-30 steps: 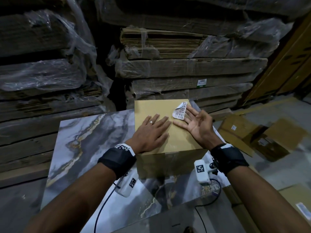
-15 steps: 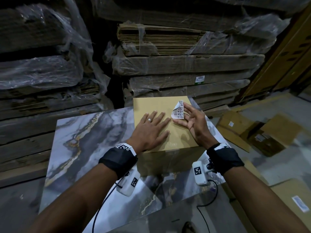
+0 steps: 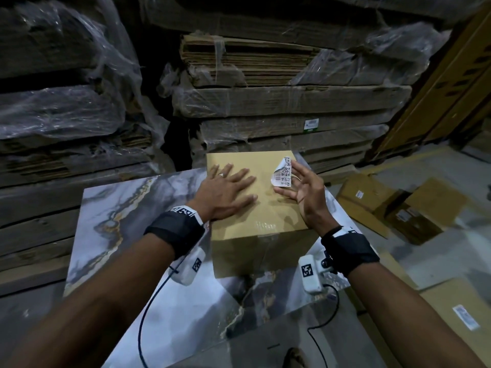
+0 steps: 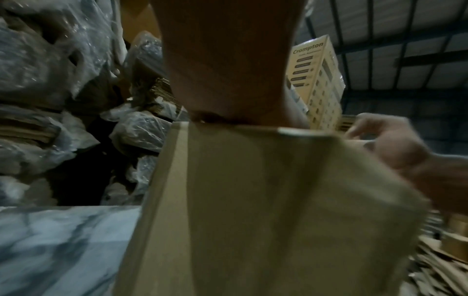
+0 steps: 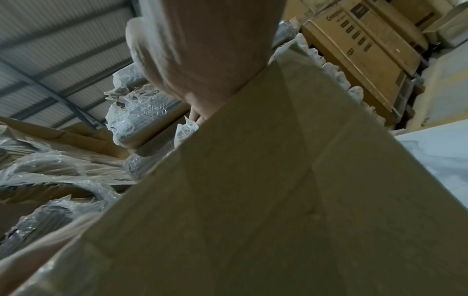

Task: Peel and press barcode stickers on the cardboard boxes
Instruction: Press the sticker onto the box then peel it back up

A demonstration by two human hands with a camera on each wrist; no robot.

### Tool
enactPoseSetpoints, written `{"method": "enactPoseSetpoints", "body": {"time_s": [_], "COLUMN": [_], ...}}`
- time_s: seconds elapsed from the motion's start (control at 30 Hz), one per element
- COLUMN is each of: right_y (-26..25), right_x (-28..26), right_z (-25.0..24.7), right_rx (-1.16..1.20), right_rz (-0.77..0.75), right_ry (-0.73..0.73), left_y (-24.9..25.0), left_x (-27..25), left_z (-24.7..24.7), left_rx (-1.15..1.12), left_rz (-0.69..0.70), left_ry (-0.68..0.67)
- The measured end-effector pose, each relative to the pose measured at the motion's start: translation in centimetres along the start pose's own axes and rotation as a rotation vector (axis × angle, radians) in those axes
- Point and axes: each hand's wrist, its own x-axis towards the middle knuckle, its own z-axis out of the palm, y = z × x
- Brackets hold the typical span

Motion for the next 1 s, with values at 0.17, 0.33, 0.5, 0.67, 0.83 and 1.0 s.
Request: {"method": "enactPoseSetpoints", "body": {"time_s": [0.17,0.33,0.5,0.67,0.83,1.0], "right_y": [0.1,0.2,0.3,0.2,0.3,0.4], "right_x": [-0.4,-0.5,-0.3,-0.4,-1.1,-1.7], "right_z": [-0.1,-0.1,0.4,0.3,0.2,0.0], "right_rx": [-0.047,-0.04,-0.103,-0.074,-0.068,-0.111], "right_rz": [-0.038,-0.062,-0.055,-0.053,-0.085,-0.102], "right_ry": [-0.019,-0.004,-0.027,-0.006,0.029,0.004], "left_y": [2.5,1.4,-0.8,-0.2,1.0,0.8], "left_x": [-1.6,-1.1,1.7,2.4,0.9,0.2], "left_z": [0.9,0.2,-1.4,-0.7,0.2,0.0], "left_rx": [-0.08,-0.046,0.101,0.065,-0.043,-0.093], "left_rz": [0.216,0.302,0.146,0.055,0.279,0.447], "left_ry": [0.004,-0.006,-0.011,-0.018,0.058,0.039]}}
